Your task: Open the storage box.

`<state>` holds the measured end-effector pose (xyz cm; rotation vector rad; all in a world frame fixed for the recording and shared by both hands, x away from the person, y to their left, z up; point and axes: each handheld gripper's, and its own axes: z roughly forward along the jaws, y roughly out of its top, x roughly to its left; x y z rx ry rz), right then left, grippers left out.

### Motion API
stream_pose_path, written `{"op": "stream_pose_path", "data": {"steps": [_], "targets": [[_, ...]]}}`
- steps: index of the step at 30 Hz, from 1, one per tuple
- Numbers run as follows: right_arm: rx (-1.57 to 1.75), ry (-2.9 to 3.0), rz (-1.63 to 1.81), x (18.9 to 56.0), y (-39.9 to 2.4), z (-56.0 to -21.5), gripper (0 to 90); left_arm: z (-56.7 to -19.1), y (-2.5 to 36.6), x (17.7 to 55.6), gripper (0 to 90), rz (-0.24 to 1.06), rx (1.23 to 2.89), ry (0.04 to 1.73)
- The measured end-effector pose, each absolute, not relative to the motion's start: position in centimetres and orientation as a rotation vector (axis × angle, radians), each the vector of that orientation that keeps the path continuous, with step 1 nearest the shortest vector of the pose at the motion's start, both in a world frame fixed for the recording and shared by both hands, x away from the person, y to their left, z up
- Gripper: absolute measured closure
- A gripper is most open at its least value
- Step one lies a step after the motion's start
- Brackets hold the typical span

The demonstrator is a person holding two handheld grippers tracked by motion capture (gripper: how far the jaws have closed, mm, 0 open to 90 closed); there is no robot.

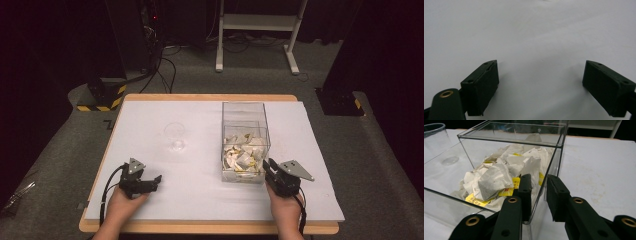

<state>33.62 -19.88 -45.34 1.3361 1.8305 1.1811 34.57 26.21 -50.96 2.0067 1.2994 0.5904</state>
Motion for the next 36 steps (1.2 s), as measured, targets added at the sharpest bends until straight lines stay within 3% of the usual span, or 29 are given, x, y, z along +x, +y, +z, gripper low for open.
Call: {"op": "stream_pose_path", "data": {"steps": [36], "targets": [[1.307,1.857,1.198,30.2,-20.4,-45.5,72.6,-51.0,26.2,34.5,14.6,0.596,2.007,1.296]]}}
